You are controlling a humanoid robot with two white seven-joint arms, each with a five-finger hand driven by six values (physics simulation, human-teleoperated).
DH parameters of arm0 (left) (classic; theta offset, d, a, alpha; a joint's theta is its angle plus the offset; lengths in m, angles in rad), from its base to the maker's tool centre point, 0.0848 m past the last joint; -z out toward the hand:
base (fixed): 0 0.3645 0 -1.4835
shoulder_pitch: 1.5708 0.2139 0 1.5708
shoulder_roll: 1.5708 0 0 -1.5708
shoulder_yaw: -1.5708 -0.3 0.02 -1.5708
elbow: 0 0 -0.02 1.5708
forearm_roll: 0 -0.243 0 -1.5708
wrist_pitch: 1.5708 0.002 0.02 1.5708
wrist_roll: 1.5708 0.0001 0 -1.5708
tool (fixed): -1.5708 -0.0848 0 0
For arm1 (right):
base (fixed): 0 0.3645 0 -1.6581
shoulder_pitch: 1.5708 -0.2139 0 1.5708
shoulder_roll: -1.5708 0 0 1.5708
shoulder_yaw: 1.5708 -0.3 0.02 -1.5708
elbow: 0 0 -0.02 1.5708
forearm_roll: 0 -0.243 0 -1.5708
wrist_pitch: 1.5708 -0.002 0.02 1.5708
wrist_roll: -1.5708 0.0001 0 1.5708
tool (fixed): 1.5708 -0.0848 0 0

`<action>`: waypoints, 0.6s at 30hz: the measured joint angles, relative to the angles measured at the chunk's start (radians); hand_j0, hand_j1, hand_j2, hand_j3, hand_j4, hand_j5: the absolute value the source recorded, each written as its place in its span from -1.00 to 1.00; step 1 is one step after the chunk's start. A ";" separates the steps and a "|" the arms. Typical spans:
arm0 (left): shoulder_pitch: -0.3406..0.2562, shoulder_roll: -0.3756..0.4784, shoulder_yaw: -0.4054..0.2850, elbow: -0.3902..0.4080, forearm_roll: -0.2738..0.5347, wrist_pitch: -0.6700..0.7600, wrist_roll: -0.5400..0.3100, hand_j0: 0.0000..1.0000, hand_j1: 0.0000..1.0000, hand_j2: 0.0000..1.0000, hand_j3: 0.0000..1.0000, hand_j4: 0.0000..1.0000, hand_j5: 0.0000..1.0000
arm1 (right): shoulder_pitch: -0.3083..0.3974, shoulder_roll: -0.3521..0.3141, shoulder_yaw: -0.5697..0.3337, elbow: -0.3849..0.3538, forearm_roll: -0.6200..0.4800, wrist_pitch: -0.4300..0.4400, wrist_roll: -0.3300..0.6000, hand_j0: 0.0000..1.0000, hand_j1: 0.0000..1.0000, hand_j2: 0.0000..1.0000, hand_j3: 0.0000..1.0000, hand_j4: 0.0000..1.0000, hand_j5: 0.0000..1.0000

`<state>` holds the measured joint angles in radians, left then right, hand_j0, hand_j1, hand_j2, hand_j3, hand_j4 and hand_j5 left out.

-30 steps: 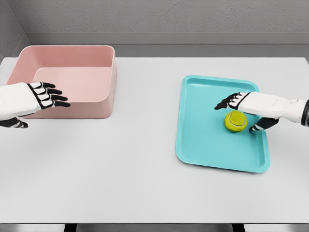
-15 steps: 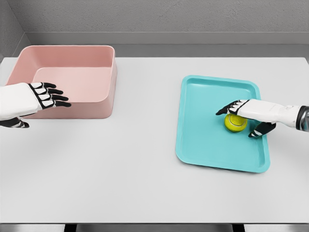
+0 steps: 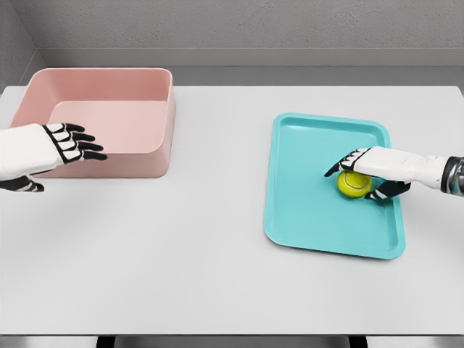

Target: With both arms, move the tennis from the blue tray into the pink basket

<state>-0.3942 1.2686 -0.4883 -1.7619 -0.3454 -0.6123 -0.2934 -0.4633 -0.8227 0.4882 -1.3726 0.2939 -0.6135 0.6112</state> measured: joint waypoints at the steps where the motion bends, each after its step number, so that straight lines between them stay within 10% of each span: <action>1: -0.002 0.000 0.000 0.000 0.000 0.000 0.000 1.00 1.00 1.00 1.00 1.00 1.00 | 0.000 0.000 0.001 0.000 0.001 0.000 0.000 0.43 0.43 0.43 0.43 0.43 0.43; 18: -0.002 0.000 0.000 -0.001 -0.001 0.000 0.000 1.00 1.00 1.00 1.00 1.00 1.00 | -0.003 -0.001 0.006 -0.015 0.001 0.000 0.000 0.07 0.07 0.07 0.07 0.07 0.07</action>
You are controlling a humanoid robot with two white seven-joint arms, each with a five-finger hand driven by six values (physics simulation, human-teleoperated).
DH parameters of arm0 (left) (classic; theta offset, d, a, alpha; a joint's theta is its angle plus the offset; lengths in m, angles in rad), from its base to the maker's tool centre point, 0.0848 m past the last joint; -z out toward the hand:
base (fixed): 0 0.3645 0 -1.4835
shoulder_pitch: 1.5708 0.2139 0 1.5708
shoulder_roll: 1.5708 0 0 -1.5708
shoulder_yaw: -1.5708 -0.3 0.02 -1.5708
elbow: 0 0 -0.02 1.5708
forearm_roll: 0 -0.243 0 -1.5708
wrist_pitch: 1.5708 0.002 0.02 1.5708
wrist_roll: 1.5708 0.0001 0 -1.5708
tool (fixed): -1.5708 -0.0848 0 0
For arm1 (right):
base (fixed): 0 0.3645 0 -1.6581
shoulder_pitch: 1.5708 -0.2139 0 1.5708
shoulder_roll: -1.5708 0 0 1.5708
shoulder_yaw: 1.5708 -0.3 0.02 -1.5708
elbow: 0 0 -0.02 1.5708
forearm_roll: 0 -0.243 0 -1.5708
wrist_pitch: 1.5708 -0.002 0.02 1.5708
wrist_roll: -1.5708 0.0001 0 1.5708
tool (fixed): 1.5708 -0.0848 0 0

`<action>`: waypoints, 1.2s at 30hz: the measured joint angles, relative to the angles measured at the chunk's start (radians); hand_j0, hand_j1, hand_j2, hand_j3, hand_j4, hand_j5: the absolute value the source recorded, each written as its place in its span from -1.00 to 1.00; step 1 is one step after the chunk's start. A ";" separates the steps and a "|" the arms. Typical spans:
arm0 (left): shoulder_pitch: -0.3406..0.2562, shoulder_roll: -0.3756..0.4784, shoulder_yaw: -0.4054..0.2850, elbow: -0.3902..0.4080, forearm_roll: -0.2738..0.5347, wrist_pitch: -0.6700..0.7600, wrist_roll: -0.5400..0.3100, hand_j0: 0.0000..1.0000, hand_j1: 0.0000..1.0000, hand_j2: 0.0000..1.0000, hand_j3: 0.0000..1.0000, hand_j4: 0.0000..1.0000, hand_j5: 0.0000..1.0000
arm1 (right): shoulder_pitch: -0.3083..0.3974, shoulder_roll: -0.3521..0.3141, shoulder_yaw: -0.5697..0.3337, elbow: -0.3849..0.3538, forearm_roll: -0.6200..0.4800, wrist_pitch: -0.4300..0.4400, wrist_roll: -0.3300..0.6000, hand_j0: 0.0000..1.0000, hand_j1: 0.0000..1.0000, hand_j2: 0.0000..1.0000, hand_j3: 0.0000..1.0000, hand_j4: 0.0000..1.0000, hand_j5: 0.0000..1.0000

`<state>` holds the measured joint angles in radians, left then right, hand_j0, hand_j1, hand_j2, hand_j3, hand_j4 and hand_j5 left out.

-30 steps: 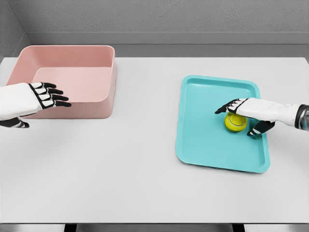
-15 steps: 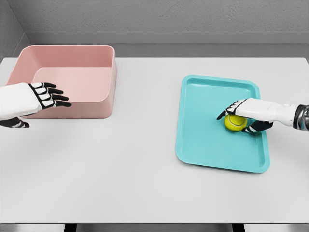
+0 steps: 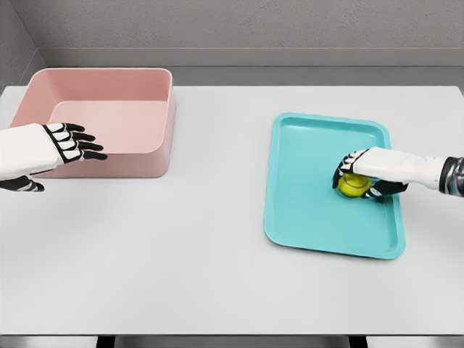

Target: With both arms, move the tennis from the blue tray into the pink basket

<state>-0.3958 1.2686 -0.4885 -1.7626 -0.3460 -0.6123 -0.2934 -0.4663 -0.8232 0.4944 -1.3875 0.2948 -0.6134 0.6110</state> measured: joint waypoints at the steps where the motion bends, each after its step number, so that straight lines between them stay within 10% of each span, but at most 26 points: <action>1: 0.000 0.000 0.000 0.000 0.000 0.000 0.000 1.00 1.00 1.00 1.00 1.00 1.00 | -0.001 0.000 -0.002 -0.010 0.000 0.000 0.000 0.07 0.07 0.07 0.07 0.07 0.07; 36: 0.000 -0.007 -0.001 -0.002 -0.001 0.000 0.000 1.00 1.00 1.00 1.00 1.00 1.00 | -0.031 0.011 -0.012 -0.323 0.009 0.000 0.000 -0.09 -0.09 -0.09 -0.09 -0.09 -0.09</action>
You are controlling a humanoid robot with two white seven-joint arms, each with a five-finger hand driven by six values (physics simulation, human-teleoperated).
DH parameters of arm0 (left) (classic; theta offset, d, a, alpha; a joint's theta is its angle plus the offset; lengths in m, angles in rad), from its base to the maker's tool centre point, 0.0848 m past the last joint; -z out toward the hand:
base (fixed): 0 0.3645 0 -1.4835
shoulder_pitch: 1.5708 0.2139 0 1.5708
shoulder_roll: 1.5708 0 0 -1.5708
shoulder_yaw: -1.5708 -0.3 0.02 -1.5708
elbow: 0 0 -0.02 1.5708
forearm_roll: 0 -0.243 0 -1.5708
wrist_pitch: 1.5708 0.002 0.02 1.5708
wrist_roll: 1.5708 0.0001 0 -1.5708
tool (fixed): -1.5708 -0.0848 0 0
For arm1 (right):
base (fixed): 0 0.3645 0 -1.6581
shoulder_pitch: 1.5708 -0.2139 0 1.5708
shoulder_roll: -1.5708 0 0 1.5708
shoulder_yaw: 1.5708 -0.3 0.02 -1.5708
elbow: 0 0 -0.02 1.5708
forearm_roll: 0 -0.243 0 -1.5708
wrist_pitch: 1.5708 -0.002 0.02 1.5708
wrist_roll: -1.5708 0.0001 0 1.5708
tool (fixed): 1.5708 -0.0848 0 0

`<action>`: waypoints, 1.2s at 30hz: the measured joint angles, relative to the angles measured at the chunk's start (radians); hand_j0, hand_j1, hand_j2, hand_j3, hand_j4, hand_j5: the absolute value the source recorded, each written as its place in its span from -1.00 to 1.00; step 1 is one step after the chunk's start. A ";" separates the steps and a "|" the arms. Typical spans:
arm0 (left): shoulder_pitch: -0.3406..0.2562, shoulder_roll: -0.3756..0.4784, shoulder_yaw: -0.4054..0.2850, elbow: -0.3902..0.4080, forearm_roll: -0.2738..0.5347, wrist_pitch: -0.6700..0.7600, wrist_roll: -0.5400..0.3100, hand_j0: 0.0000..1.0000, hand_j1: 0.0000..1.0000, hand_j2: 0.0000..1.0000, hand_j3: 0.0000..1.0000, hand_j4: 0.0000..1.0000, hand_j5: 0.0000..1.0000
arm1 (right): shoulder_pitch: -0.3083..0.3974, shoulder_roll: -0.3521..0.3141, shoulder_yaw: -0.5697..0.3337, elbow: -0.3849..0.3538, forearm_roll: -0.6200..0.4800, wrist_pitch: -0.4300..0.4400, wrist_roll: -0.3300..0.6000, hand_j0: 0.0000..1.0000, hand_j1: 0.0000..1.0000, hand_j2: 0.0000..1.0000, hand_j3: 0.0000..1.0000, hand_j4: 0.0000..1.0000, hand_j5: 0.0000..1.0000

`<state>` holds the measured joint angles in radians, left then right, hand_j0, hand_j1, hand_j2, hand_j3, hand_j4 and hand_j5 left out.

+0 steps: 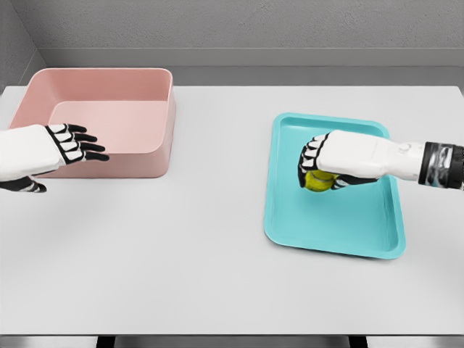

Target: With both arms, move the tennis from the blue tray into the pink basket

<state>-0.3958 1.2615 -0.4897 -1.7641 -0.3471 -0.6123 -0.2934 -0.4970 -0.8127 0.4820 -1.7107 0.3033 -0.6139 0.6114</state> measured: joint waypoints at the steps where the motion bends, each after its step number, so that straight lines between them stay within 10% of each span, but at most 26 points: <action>1: 0.000 0.000 0.000 0.000 0.000 0.000 0.000 1.00 1.00 1.00 1.00 1.00 1.00 | -0.005 0.008 0.001 -0.004 0.002 0.000 0.000 -0.08 -0.08 -0.08 -0.08 -0.08 -0.08; 36: 0.002 0.001 0.000 -0.002 0.001 0.000 0.000 1.00 1.00 1.00 1.00 1.00 1.00 | -0.118 0.310 0.181 0.057 0.132 0.000 0.000 -0.09 -0.09 -0.09 -0.09 -0.09 -0.09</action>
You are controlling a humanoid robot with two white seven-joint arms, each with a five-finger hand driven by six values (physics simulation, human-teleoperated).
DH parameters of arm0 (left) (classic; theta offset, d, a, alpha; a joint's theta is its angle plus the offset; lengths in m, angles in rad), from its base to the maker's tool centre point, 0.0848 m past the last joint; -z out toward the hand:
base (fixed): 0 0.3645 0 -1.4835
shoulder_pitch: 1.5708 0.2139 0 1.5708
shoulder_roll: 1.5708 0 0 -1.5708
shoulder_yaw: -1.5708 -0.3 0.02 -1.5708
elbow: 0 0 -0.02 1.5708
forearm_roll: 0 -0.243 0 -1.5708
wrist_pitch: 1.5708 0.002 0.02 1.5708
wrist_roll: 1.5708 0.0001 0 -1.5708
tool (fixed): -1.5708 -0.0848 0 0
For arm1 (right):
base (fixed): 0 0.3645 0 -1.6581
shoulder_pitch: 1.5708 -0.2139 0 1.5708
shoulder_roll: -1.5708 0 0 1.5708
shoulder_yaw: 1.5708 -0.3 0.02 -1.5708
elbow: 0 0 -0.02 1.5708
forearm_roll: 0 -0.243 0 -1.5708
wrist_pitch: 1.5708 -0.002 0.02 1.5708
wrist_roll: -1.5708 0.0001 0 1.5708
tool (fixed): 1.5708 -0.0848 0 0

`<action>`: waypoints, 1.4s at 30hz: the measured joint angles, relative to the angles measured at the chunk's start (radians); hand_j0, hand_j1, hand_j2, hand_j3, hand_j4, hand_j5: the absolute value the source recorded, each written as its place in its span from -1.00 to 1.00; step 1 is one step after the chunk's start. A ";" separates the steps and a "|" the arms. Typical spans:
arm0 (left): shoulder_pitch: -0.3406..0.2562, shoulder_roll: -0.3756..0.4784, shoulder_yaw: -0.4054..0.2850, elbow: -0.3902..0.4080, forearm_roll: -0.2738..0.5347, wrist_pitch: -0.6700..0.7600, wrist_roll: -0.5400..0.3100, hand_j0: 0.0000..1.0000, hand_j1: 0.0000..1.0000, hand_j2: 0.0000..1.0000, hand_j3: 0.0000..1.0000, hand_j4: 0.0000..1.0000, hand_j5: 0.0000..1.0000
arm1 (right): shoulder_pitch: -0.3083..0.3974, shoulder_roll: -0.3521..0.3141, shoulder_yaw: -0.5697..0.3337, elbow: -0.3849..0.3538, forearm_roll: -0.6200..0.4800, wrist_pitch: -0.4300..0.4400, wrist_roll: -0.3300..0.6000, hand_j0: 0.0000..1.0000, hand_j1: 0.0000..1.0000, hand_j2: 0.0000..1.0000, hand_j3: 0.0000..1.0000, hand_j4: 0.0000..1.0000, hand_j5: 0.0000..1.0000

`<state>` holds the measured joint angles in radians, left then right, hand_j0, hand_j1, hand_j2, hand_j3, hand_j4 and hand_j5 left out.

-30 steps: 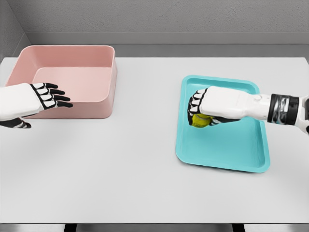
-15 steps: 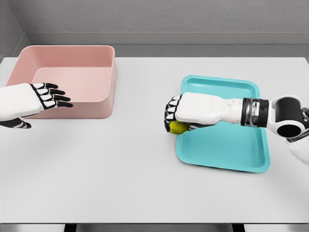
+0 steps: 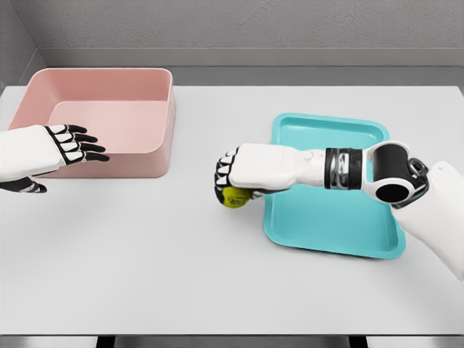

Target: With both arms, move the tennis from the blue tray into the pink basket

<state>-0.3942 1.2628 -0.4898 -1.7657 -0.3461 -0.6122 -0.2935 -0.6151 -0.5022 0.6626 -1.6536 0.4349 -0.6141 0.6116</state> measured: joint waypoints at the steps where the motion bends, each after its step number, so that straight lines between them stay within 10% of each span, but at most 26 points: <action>1: 0.002 0.000 0.000 0.000 0.000 0.000 0.000 1.00 1.00 1.00 1.00 1.00 1.00 | -0.002 0.012 0.005 0.010 0.006 0.000 0.000 -0.09 -0.09 -0.09 -0.09 -0.09 -0.09; 30: 0.002 0.000 0.000 0.002 0.000 0.000 0.000 1.00 1.00 1.00 1.00 1.00 1.00 | -0.072 0.257 0.125 0.261 0.106 0.000 0.000 -0.06 -0.06 -0.06 -0.06 -0.06 -0.06; 34: 0.002 0.000 0.000 0.002 0.000 0.000 0.000 1.00 1.00 1.00 1.00 1.00 1.00 | -0.072 0.260 0.124 0.266 0.112 0.005 -0.003 0.85 0.85 0.85 0.85 0.85 0.85; 42: 0.000 -0.001 -0.003 0.001 -0.001 0.000 0.000 1.00 1.00 1.00 1.00 1.00 1.00 | -0.071 0.261 0.123 0.261 0.126 0.001 -0.001 0.98 0.98 0.98 0.98 0.98 0.98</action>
<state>-0.3942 1.2621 -0.4924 -1.7643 -0.3474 -0.6121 -0.2934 -0.6857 -0.2416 0.7860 -1.3926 0.5614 -0.6131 0.6109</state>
